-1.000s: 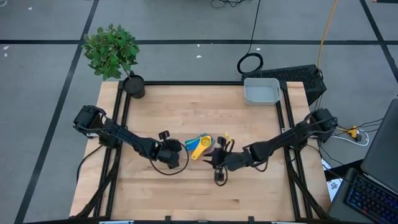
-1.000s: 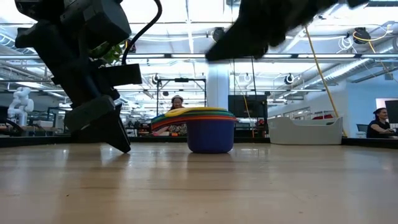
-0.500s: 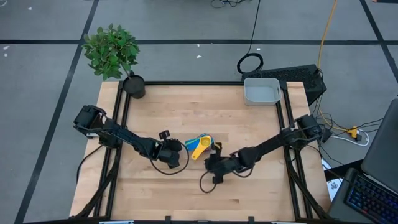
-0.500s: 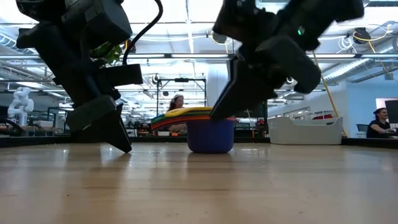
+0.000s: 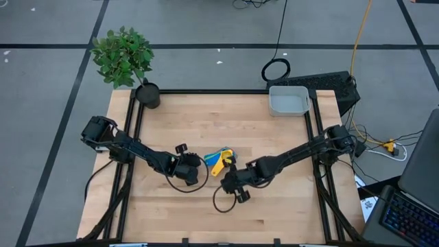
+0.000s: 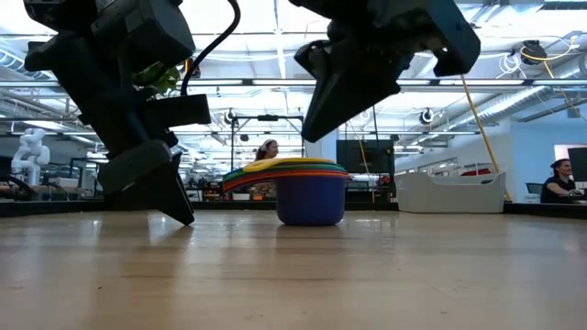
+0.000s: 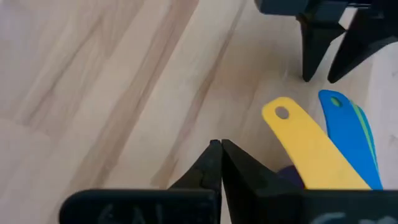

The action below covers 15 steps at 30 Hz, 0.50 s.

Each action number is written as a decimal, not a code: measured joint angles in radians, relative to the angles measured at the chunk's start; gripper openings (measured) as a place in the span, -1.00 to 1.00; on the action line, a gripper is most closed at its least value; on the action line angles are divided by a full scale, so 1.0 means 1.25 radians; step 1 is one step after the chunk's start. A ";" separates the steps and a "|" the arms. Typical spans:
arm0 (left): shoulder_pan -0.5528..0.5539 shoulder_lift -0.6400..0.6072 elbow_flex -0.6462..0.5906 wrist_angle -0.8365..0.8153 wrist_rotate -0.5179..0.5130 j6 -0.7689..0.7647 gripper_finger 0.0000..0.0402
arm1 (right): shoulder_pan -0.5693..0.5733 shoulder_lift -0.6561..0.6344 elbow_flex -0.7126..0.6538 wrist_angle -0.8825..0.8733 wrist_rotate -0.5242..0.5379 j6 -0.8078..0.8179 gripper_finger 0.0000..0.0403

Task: Nest measuring cups in basket
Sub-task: Stack the yellow measuring cup on top of the blue measuring cup

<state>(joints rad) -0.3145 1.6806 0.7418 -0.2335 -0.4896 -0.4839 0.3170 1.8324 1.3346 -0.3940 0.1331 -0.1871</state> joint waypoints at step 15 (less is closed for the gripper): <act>-0.001 -0.094 0.000 -0.027 0.050 0.001 -0.32 | -0.032 0.000 0.000 -0.037 -0.025 -0.171 -1.00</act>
<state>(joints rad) -0.3161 1.5627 0.7414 -0.2678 -0.4274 -0.4823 0.2774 1.8326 1.3342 -0.4398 0.1013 -0.4013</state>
